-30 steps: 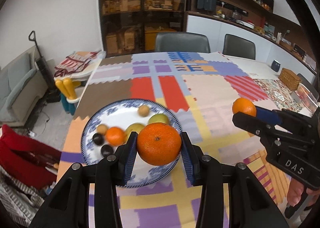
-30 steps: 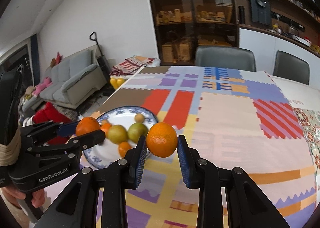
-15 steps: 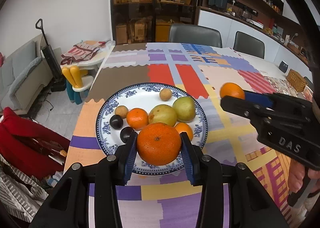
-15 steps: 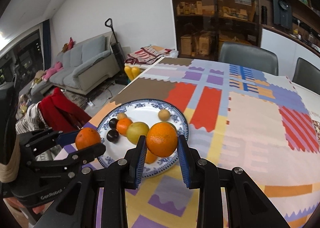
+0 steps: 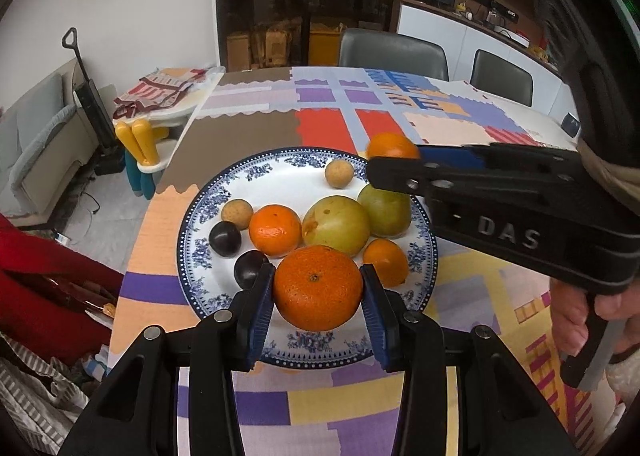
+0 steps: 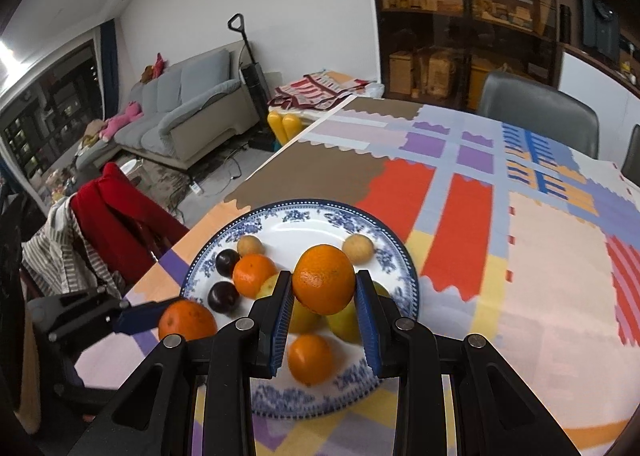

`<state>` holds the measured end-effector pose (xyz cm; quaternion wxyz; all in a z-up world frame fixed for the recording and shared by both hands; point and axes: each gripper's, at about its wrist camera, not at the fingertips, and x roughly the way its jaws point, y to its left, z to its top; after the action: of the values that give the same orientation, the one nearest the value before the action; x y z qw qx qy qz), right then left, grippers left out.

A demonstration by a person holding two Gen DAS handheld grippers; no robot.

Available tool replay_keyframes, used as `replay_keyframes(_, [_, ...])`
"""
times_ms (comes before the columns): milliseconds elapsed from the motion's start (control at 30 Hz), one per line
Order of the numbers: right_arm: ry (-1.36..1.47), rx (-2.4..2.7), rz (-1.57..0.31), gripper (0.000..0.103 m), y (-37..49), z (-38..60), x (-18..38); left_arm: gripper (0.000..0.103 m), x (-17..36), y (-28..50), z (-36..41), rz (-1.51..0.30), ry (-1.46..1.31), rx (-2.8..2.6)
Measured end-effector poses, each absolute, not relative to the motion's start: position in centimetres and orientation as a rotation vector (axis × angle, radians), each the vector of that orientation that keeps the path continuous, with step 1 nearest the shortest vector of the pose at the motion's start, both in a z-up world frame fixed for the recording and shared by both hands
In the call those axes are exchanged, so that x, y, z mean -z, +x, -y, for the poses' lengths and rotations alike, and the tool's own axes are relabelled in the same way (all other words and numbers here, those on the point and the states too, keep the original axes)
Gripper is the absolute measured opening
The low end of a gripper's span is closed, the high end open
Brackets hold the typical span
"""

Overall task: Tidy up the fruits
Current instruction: 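Open the left gripper on the plate while the right gripper releases its mandarin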

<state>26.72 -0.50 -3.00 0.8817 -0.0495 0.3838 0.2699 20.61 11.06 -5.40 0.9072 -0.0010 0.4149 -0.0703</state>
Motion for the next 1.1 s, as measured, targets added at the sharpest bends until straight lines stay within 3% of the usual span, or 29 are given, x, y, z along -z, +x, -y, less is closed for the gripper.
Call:
replay_keyframes(433, [-0.118,-0.593,-0.858,0.032,30.1,-1.8,5.4,0.041,6.6,22.0,-10.4,-0.871,0.013,0.171])
replay_keyframes(500, [-0.122,-0.594,-0.863,0.032,30.2,-2.0,5.6,0.044,6.6,22.0,-10.4,-0.87,0.016,0.165])
replay_keyframes(533, [-0.121,-0.597,-0.865,0.033,30.3,-2.0,5.6,0.051,6.5,21.9,-10.5,-0.861,0.016,0.158])
replay_keyframes(633, [-0.114,-0.591,-0.864,0.047,30.3,-1.9,5.7,0.054,5.8,21.6,-10.7,-0.834,0.02,0.144])
replay_keyframes(867, [-0.103,-0.549,-0.828,0.048,29.2,-0.4,4.5,0.058,4.5,20.5,-11.1,-0.794,0.038,0.08])
replay_keyframes(967, [-0.098,-0.51,-0.803,0.056,28.1,1.0,3.6,0.061,3.8,19.8,-11.2,-0.774,0.04,0.057])
replay_keyframes(1100, [-0.094,-0.472,-0.779,0.059,26.4,2.7,2.5,0.064,2.7,18.7,-10.8,-0.739,0.04,0.033])
